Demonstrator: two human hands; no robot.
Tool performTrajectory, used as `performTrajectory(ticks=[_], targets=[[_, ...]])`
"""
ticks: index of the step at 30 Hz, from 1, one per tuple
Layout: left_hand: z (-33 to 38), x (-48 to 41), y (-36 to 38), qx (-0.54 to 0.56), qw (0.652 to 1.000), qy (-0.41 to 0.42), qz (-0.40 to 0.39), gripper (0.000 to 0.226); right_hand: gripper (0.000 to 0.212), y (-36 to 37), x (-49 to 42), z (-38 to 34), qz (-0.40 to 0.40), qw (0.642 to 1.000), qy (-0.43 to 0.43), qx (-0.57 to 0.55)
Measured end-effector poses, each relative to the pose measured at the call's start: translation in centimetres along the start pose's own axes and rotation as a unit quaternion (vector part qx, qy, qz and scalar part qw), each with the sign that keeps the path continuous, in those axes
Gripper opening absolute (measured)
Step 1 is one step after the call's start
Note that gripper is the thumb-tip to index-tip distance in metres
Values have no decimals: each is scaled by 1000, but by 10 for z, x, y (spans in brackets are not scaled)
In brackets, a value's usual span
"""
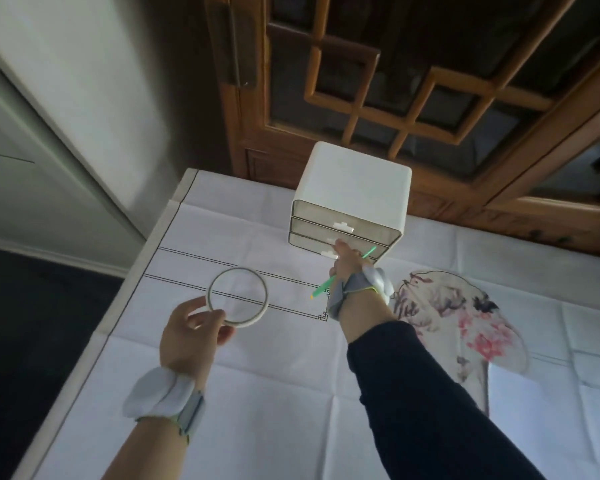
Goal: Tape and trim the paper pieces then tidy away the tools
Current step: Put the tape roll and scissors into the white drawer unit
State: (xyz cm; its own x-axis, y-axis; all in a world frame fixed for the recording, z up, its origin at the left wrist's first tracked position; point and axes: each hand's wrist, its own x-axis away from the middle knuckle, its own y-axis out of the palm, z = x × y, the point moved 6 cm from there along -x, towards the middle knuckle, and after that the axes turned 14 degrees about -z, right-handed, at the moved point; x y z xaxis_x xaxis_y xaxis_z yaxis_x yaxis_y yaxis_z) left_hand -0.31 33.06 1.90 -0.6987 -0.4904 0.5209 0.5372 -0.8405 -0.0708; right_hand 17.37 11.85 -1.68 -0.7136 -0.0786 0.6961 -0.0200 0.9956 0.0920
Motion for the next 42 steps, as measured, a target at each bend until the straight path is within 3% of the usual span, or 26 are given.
performTrajectory(ticks=[5, 10, 12, 18, 21, 24, 28, 34, 42], targets=[[16, 8, -9, -2, 1000, -4, -12, 28, 60, -3, 17, 11, 17, 999, 26, 34], [30, 17, -8, 8, 1000, -6, -20, 29, 79, -20, 2, 54, 55, 990, 71, 105], [33, 20, -5, 2, 999, -8, -32, 27, 73, -20, 15, 59, 50, 990, 83, 100], [39, 28, 9, -6, 998, -21, -60, 27, 20, -5, 73, 42, 27, 997, 70, -17], [46, 31, 14, -2, 998, -19, -65, 26, 34, -14, 78, 46, 65, 993, 53, -85], [56, 34, 17, -2, 998, -10, -69, 28, 34, -27, 98, 38, 91, 970, 43, -220], [66, 38, 20, 5, 998, -5, -64, 28, 37, -35, 108, 12, 90, 957, -11, -274], [71, 40, 21, 6, 999, 3, -45, 25, 37, -22, 90, -32, 9, 977, -3, -215], [58, 22, 22, 2, 998, -15, -61, 31, 30, -12, 53, -27, -19, 966, 39, -253]])
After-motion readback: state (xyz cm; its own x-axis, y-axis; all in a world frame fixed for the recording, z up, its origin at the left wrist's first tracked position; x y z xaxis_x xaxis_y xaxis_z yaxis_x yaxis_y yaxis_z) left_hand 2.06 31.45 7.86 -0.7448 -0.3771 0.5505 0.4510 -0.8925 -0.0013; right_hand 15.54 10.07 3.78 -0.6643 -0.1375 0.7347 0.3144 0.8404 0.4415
